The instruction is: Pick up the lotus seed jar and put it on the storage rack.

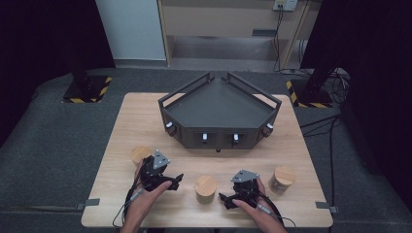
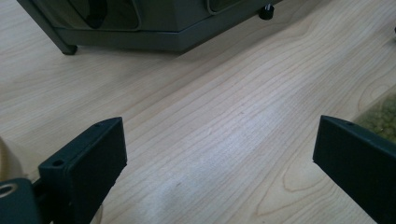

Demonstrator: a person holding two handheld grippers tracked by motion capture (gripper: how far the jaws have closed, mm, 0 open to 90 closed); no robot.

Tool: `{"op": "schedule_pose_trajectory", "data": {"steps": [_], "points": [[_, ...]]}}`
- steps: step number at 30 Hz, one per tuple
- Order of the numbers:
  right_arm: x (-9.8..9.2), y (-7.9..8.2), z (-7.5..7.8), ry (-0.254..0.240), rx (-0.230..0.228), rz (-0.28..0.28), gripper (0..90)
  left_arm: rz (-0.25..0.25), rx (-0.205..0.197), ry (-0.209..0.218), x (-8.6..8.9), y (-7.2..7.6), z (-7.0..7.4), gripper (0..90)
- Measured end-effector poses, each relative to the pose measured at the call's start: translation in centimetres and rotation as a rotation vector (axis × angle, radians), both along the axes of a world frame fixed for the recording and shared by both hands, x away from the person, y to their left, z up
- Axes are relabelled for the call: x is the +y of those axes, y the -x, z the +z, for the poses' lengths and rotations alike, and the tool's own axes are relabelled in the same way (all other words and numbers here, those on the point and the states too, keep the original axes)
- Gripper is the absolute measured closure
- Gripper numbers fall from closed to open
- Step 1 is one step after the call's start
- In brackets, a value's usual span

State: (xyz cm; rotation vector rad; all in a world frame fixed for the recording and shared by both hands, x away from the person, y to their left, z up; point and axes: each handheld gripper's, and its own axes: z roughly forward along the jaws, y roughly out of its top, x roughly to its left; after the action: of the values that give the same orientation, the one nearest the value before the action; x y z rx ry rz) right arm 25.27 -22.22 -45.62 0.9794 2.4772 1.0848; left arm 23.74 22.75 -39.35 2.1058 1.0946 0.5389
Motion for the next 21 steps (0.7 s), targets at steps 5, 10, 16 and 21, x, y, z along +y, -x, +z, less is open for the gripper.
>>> {"op": "schedule_pose_trajectory", "data": {"steps": [5, 10, 16, 21], "points": [[0.0, 0.0, 0.0, 0.000, 0.000, -0.001, 0.4, 0.008, -0.010, 0.013, 0.7, -0.1, 0.6, 1.9], [0.0, 0.0, 0.0, 0.000, 0.000, -0.001, 0.4, 0.012, -0.027, 0.018, 1.3, -0.4, 1.6, 1.8], [0.0, 0.0, 0.0, 0.000, 0.000, -0.002, 0.4, 0.024, -0.037, 0.035, 2.1, -1.1, 2.6, 1.7], [0.0, 0.1, 0.0, 0.000, 0.000, -0.003, 0.4, 0.032, -0.047, 0.033, 2.6, -1.5, 3.3, 1.7]]}}
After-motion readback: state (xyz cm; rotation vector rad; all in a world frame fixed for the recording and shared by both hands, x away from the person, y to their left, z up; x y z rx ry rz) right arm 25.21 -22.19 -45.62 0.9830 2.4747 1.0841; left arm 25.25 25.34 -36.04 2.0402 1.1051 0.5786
